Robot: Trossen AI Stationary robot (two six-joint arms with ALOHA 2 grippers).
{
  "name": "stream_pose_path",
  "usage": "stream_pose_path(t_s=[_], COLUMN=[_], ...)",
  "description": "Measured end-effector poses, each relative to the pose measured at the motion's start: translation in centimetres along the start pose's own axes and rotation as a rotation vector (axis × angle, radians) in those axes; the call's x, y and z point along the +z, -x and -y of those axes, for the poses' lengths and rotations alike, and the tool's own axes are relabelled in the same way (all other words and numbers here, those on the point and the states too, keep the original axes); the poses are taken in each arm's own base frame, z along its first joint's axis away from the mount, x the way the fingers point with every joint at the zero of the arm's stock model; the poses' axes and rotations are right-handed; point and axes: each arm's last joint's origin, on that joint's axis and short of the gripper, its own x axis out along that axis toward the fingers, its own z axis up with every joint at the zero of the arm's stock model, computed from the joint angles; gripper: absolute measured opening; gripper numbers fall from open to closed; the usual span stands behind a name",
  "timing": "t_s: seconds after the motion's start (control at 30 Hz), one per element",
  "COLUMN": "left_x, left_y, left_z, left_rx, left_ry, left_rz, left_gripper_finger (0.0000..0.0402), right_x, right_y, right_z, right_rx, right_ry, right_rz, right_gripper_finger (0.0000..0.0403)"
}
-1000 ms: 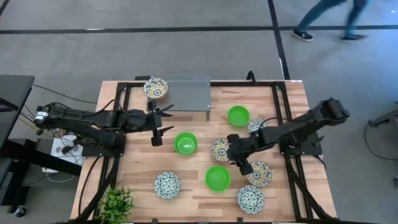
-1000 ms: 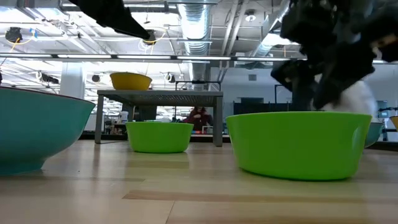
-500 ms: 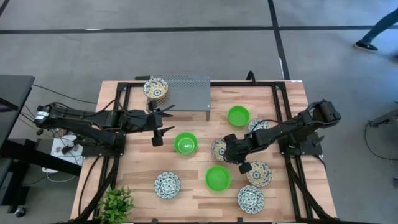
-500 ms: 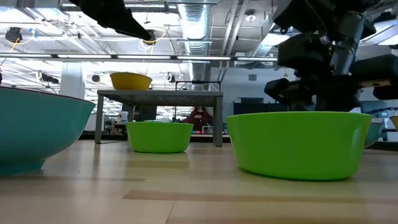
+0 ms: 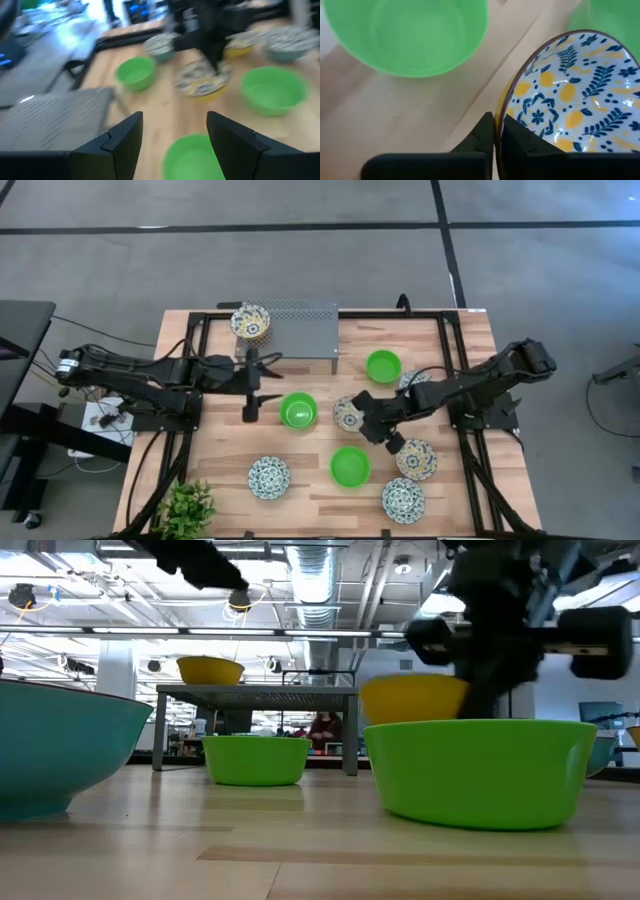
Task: Pick & Place Mini bowls
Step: Stack the left yellow patterned bowl on the yellow patterned bowl on the shelf
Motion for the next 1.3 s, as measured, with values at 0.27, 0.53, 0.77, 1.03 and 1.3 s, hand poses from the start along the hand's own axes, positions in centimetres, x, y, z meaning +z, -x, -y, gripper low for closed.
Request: stream_pose_path(t_s=[0.27, 0.53, 0.77, 1.03, 1.3], left_x=[0.7, -0.8, -2.0, -2.8, -3.4], left_y=[-2.7, -7.1, -9.1, -10.3, -11.2], left_z=[2.1, 4.2, 4.9, 5.5, 5.8], left_rx=[-0.206, -0.252, -0.261, -0.282, -0.306], left_ry=[-0.113, -0.225, -0.287, -0.335, -0.367], left_rz=[0.110, 0.059, 0.020, -0.005, -0.019], left_gripper_finger=[0.0210, 0.0188, 0.0189, 0.0189, 0.0186], right_x=[2.2, 3.3, 3.7, 4.0, 4.1], right_y=[0.3, -0.4, -1.0, -0.9, -0.8], right_z=[1.7, 3.3, 4.2, 4.5, 4.5], right_rx=[-0.065, -0.074, -0.031, -0.020, -0.017], right_ry=[0.336, 0.351, 0.336, 0.337, 0.334], right_rz=[0.014, 0.027, 0.070, 0.125, 0.143], right_gripper_finger=[0.0010, 0.0016, 0.0006, 0.0013, 0.0018])
